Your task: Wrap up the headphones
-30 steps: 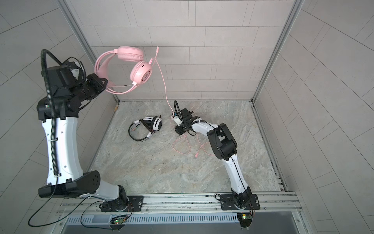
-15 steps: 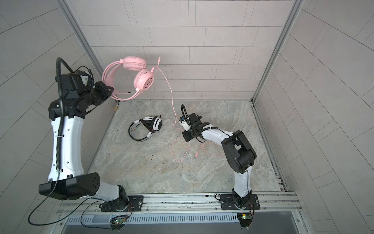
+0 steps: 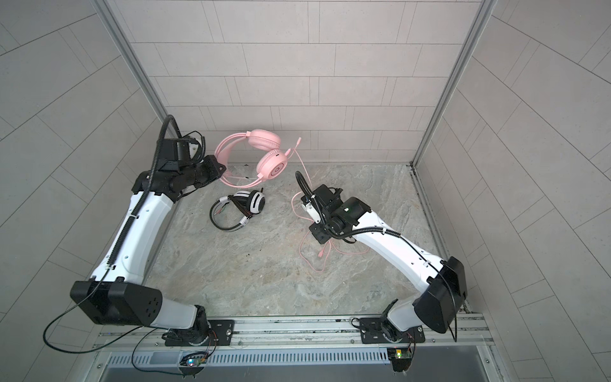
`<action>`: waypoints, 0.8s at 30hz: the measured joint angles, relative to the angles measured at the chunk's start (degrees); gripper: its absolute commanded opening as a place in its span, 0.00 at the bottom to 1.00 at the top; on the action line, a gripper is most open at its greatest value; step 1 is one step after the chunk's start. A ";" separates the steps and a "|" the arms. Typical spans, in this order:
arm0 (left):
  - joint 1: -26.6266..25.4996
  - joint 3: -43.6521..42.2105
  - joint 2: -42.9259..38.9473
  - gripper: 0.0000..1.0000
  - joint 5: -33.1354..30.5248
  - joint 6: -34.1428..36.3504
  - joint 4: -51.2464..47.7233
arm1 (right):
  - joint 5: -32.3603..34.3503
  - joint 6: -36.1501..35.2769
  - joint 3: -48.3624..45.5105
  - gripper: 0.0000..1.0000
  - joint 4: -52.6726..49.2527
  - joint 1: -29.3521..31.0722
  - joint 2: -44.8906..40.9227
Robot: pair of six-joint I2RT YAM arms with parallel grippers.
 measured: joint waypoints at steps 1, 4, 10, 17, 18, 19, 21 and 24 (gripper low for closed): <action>0.13 -0.46 -0.09 0.00 -0.55 0.04 0.57 | 0.63 0.28 -0.02 0.00 -1.53 0.68 -0.83; 1.11 -2.89 -1.33 0.00 -2.08 -0.07 3.02 | 2.23 1.16 -1.79 0.00 -5.27 1.86 -3.63; 9.01 -6.01 -4.20 0.00 -0.74 -3.91 7.08 | 5.38 2.49 -10.64 0.00 -7.58 1.49 -7.26; 15.93 -6.45 -5.31 0.00 1.62 -9.01 11.61 | 7.21 3.43 -10.91 0.00 -8.48 -0.70 -5.49; 15.98 -6.75 -5.62 0.00 1.95 -9.20 11.89 | 7.32 3.56 -10.16 0.00 -8.57 -0.81 -5.31; 15.85 -7.13 -6.01 0.00 2.43 -9.22 12.02 | 7.34 3.65 -9.05 0.00 -8.76 -0.90 -5.18; 15.19 -7.85 -6.56 0.00 3.02 -9.18 12.07 | 7.45 3.63 -6.23 0.00 -9.29 -0.37 -5.09; 13.35 -8.50 -6.78 0.00 3.41 -8.50 11.87 | 8.61 3.37 -1.75 0.00 -9.68 2.86 -5.09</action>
